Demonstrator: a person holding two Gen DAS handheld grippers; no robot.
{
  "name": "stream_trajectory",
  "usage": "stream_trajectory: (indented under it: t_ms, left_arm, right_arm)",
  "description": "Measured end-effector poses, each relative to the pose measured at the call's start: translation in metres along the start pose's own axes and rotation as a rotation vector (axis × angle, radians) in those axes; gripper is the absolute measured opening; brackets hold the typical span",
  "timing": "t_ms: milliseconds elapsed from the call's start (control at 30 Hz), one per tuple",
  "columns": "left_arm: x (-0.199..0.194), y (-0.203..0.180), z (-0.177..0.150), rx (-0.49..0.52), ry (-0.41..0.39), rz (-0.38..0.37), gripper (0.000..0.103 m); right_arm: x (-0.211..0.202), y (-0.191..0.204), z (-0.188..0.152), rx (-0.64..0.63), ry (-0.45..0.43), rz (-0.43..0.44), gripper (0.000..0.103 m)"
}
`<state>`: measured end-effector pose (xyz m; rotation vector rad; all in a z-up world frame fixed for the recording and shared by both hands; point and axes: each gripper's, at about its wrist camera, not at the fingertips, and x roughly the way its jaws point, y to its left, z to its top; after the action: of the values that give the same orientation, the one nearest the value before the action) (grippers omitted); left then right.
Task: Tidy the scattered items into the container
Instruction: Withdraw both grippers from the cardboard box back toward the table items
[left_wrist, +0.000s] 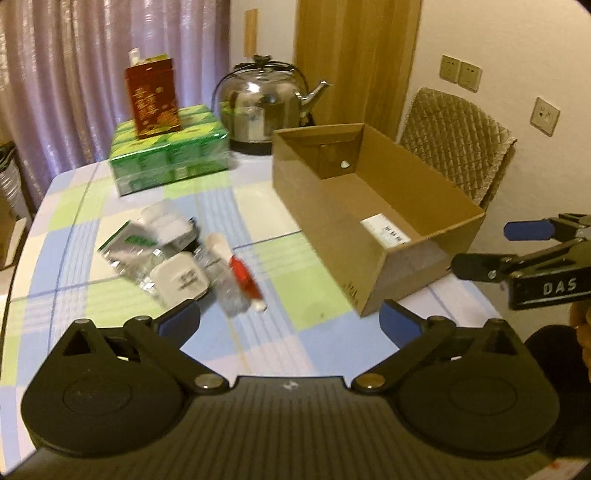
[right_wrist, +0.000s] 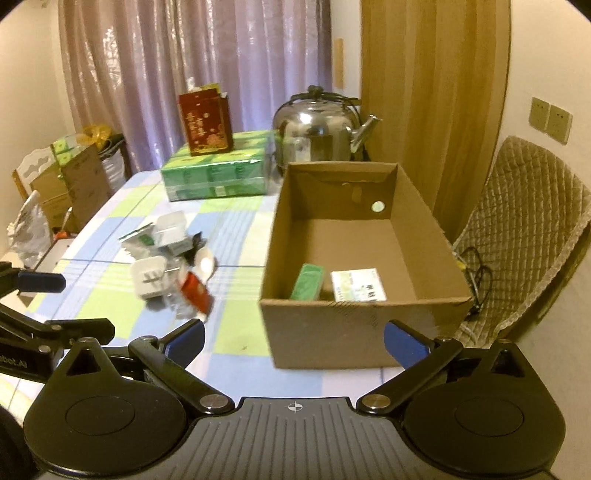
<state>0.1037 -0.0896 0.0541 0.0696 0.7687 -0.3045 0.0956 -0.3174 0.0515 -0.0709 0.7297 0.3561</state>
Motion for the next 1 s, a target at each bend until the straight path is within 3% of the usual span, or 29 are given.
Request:
stream_trajectory:
  t_ms: [367,500,1000]
  left_arm:
    - [-0.019,0.061,-0.041,-0.083,0.032,0.081,0.101]
    - [-0.018,0.078,-0.045,-0.057,0.035,0.109,0.101]
    - [0.039,0.122,-0.042,-0.035,0.082,0.107,0.101]
  right_arm:
    - [0.019,0.055,-0.017,-0.093,0.038,0.108,0.101]
    - [0.032,0.074,-0.021,-0.141,0.044,0.139,0.101]
    - [0.127,0.104,-0.008,-0.235,0.074,0.19,0.1]
